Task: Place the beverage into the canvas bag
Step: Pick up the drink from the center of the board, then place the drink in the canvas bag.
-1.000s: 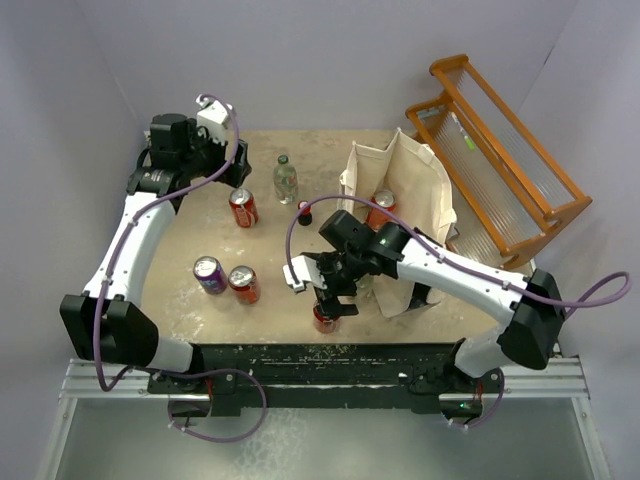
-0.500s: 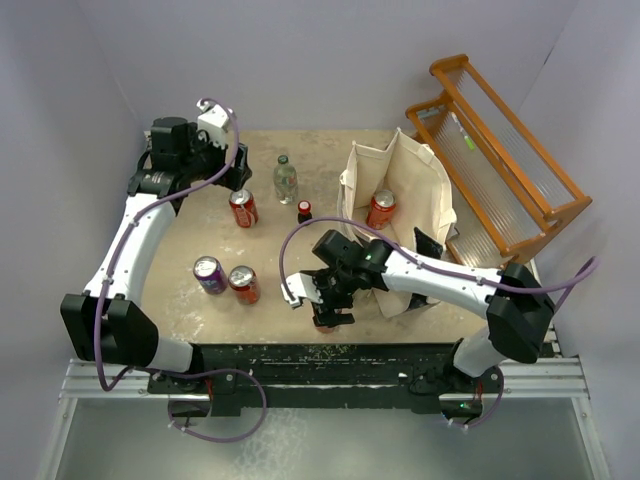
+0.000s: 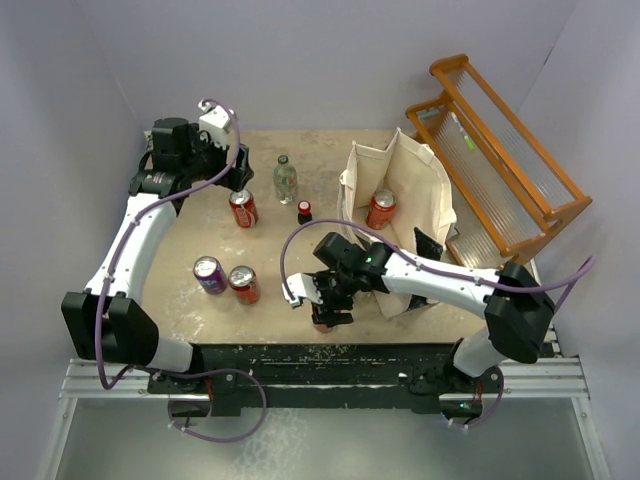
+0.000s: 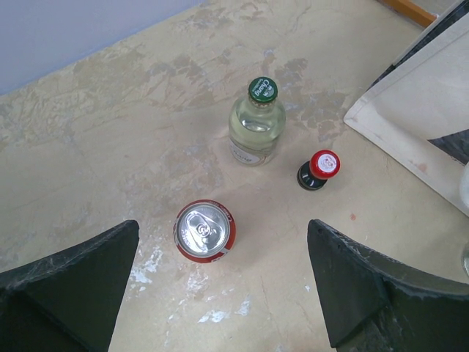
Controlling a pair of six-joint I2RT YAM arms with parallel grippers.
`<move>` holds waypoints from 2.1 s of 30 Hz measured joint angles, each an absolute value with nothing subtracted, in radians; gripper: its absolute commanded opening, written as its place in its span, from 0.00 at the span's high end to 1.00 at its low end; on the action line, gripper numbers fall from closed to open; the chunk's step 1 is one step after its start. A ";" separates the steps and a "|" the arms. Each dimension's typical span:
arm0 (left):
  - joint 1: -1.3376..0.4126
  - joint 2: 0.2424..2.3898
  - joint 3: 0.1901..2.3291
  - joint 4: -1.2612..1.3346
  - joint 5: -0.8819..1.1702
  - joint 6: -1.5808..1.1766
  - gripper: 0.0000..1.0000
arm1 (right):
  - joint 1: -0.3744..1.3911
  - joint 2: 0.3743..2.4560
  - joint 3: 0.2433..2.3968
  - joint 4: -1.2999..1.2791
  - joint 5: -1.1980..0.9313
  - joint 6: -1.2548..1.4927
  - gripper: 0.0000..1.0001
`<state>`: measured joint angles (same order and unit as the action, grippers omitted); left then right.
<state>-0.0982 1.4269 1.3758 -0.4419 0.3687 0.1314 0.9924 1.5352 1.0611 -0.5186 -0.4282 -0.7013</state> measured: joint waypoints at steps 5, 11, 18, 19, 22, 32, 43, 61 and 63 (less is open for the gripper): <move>-0.098 1.438 1.376 -0.415 0.388 0.125 0.01 | 0.992 1.503 1.080 -0.542 -0.428 -0.683 0.60; -0.098 1.460 1.383 -0.406 0.413 0.123 0.01 | 0.992 1.467 1.252 -0.597 -0.414 -0.655 0.64; -0.098 1.501 1.464 -0.408 0.458 0.112 0.00 | 0.980 1.427 1.457 -0.623 -0.334 -0.578 0.66; -0.098 1.505 1.476 -0.406 0.467 0.105 0.00 | 0.975 1.426 1.485 -0.628 -0.320 -0.565 0.67; -0.098 1.507 1.491 -0.402 0.488 0.084 0.02 | 0.951 1.426 1.567 -0.647 -0.271 -0.524 0.66; -0.157 1.522 1.513 -0.382 0.515 0.063 0.06 | 0.704 1.422 1.776 -0.682 -0.224 -0.408 0.68; -0.344 1.599 1.573 -0.352 0.617 0.001 0.11 | 0.404 1.344 1.773 -0.705 -0.243 -0.319 0.69; -0.453 1.899 1.818 -0.305 0.738 -0.352 0.35 | 0.326 1.299 1.549 -0.701 -0.292 -0.419 0.68; -0.460 1.917 1.844 -0.312 0.743 -0.377 0.38 | 0.326 1.303 1.539 -0.700 -0.310 -0.443 0.68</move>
<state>-0.4599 1.9175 1.8442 -0.3122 0.7429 -0.3775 0.3256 1.3029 1.5391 -0.7002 -0.3096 -0.4427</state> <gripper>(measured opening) 0.664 0.691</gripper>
